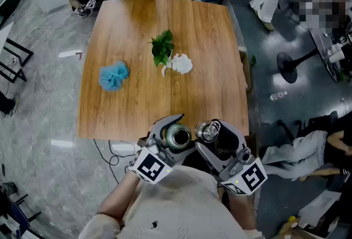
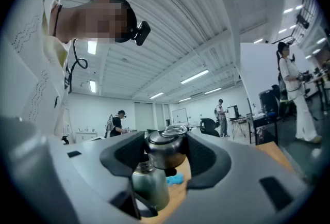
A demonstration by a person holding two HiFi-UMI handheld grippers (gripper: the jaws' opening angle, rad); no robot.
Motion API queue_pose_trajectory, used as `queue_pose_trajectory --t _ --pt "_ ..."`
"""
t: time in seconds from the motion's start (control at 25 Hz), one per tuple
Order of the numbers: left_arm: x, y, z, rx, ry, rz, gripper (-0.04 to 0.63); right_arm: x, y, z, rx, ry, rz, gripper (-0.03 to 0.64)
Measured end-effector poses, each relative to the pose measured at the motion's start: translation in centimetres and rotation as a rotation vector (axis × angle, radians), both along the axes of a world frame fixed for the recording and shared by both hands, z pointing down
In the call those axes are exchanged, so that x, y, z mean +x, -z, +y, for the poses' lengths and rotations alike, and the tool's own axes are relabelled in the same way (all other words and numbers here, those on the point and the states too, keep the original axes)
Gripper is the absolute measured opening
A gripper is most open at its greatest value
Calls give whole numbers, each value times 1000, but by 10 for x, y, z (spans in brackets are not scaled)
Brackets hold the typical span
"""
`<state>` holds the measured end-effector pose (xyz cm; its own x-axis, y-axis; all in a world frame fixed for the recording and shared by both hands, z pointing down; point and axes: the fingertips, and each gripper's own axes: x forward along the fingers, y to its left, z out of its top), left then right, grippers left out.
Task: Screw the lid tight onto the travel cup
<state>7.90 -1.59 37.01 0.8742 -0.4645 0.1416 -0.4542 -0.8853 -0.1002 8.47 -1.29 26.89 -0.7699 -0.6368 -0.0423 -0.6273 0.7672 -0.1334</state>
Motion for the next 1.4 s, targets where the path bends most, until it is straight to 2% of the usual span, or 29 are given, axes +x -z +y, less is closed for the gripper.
queue_pose_trajectory --t 0.4,0.6,0.68,0.8,0.96,1.12,1.2,1.28,1.4 --pt "-6 4 2 -4 1 11 405 -10 -9 4 -9 9 13 258" --pt "-4 1 3 -8 -22 -5 405 -8 -6 5 -8 14 -6 258" --pt "-3 2 7 -11 -63 -6 405 -11 -2 11 1 79 -27 258" --pt "1 3 18 -11 -188 -12 405 -19 3 23 7 203 -42 258" --pt "6 6 32 -50 -341 -3 405 -32 -5 32 -11 340 40 258" --pt "9 4 46 -79 -477 -47 405 -48 -11 39 -37 466 99 258" --pt "9 6 54 -93 -548 -45 405 -55 -15 44 -40 540 136 258" --pt "6 10 56 -104 -579 -22 405 -60 -19 46 -41 584 159 258" --pt "3 12 48 -94 -518 -6 405 -63 -16 40 -26 555 116 258"
